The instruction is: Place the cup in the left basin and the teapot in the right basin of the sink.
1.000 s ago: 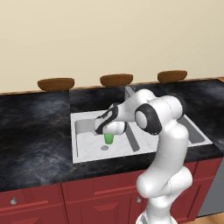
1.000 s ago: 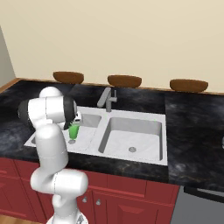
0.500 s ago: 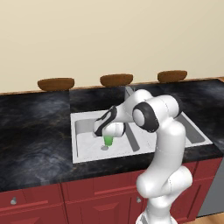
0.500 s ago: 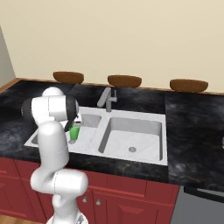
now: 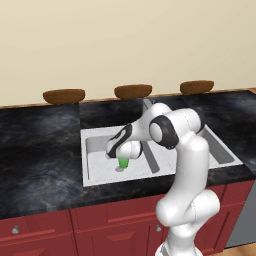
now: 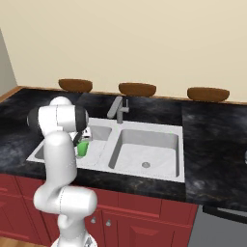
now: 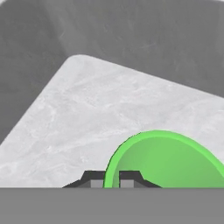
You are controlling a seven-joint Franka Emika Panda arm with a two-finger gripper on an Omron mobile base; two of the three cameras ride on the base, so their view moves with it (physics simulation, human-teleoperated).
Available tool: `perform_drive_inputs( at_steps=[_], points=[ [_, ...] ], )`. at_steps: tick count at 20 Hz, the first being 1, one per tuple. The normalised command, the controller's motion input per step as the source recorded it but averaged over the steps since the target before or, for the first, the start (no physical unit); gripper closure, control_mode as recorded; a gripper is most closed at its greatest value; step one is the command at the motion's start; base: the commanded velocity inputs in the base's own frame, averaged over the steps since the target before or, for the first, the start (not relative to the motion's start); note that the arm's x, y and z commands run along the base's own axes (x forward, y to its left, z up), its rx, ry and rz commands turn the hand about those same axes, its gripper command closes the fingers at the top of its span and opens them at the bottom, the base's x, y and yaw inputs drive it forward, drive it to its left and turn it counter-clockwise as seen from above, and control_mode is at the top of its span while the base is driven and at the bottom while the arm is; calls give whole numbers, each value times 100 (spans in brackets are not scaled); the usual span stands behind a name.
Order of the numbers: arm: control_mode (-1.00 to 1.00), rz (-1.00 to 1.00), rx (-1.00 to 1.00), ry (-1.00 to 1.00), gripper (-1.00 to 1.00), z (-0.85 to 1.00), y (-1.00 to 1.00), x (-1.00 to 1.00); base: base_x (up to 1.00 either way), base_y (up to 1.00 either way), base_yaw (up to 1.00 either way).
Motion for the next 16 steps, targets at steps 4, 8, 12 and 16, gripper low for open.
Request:
perform_drive_inputs(
  at_steps=[4,8,12,16],
  points=[
    [-100,0,0,0,100,-14,0,2,0,0,0],
    [-100,0,0,0,100,-14,0,1,0,0,0],
    [-100,0,0,0,100,-13,0,0,0,0,0],
    [-100,0,0,0,100,-11,0,0,0,0,0]
  ],
)
